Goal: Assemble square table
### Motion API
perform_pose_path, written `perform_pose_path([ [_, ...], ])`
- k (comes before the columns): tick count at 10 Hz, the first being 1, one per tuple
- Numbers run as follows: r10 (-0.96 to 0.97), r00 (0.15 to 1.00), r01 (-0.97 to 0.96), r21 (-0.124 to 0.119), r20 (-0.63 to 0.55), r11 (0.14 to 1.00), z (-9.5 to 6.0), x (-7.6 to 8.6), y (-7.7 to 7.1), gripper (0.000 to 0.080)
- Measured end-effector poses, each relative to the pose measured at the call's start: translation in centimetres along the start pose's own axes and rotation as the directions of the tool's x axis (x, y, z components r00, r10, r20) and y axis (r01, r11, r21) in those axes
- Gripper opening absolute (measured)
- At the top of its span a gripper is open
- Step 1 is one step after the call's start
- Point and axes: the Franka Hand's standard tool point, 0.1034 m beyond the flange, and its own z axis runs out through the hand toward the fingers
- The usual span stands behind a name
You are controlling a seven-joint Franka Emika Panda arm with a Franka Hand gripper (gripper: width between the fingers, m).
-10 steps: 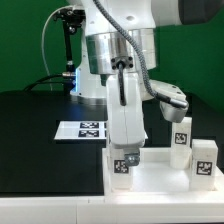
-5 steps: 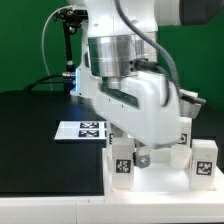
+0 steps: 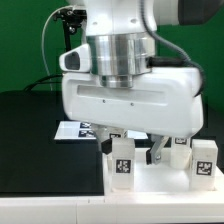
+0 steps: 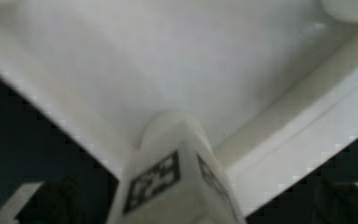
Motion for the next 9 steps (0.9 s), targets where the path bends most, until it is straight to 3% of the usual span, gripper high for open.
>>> perform_pose_path([
  [2, -0.277, 0.96, 0.277, -0.008, -0.04, 0.961, -0.17, 0.51, -0.39, 0.0648],
  [4, -0.249, 0.968, 0.249, -0.01, -0.04, 0.968, -0.13, 0.58, -0.23, 0.0648],
  [6, -0.173, 0.984, 0.173, -0.006, -0.04, 0.985, -0.08, 0.57, -0.22, 0.0369],
  [7, -0.094, 0.995, 0.094, -0.004, -0.04, 0.996, -0.04, 0.56, -0.18, 0.0369],
  [8, -0.037, 0.999, 0.037, -0.007, -0.039, 0.999, 0.02, 0.64, 0.12, 0.0291],
  [9, 0.089, 0.995, -0.089, -0.003, -0.041, 0.996, -0.03, 0.73, 0.19, 0.0291],
])
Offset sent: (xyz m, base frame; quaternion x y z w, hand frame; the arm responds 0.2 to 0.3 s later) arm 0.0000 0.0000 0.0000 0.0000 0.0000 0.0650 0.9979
